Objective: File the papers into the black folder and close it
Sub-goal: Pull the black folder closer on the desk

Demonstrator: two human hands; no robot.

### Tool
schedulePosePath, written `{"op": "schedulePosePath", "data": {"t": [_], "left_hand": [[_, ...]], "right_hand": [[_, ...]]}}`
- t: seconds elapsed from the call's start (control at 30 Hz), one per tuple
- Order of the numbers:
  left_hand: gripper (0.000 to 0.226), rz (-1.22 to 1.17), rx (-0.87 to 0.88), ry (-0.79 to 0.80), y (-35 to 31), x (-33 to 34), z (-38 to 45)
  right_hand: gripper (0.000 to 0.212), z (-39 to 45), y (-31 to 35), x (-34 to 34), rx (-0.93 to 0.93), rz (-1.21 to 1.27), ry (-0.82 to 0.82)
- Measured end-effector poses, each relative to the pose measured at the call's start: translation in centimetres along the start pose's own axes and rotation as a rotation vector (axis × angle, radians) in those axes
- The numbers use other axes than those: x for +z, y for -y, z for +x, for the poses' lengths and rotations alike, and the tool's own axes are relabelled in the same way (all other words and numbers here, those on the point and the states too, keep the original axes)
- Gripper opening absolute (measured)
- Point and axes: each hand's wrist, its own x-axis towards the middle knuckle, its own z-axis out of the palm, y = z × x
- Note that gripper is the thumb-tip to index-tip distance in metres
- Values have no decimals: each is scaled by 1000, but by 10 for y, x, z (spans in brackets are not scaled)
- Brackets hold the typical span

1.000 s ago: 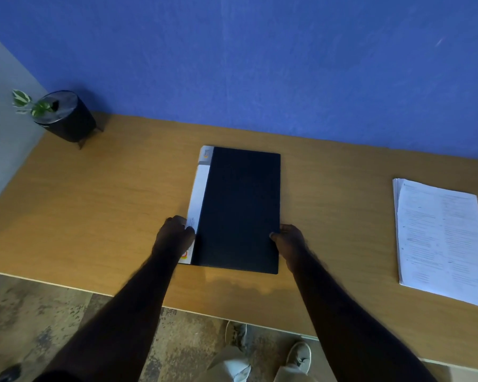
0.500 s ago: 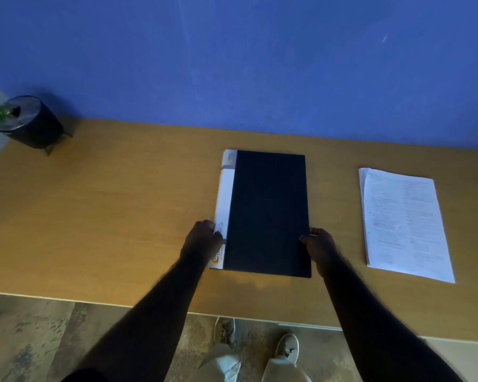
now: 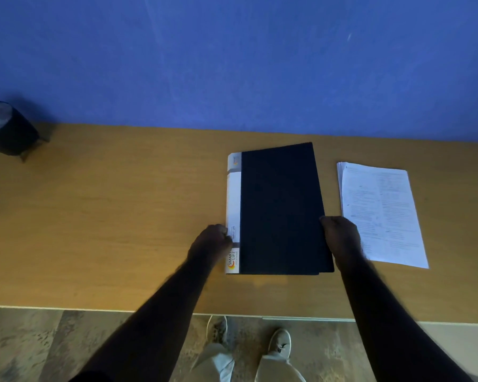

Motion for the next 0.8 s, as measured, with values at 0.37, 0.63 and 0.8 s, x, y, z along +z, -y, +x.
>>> {"op": "schedulePosePath", "data": {"t": [0.37, 0.63, 0.8], "left_hand": [[24, -665, 182, 3, -49, -79, -31], [35, -766, 265, -145, -32, -135, -66], [29, -810, 147, -276, 6, -153, -65]], "right_hand": [[52, -84, 78, 19, -467, 406, 495], [46, -116, 84, 85, -734, 123, 788], [46, -106, 70, 111, -872, -148, 647]]}}
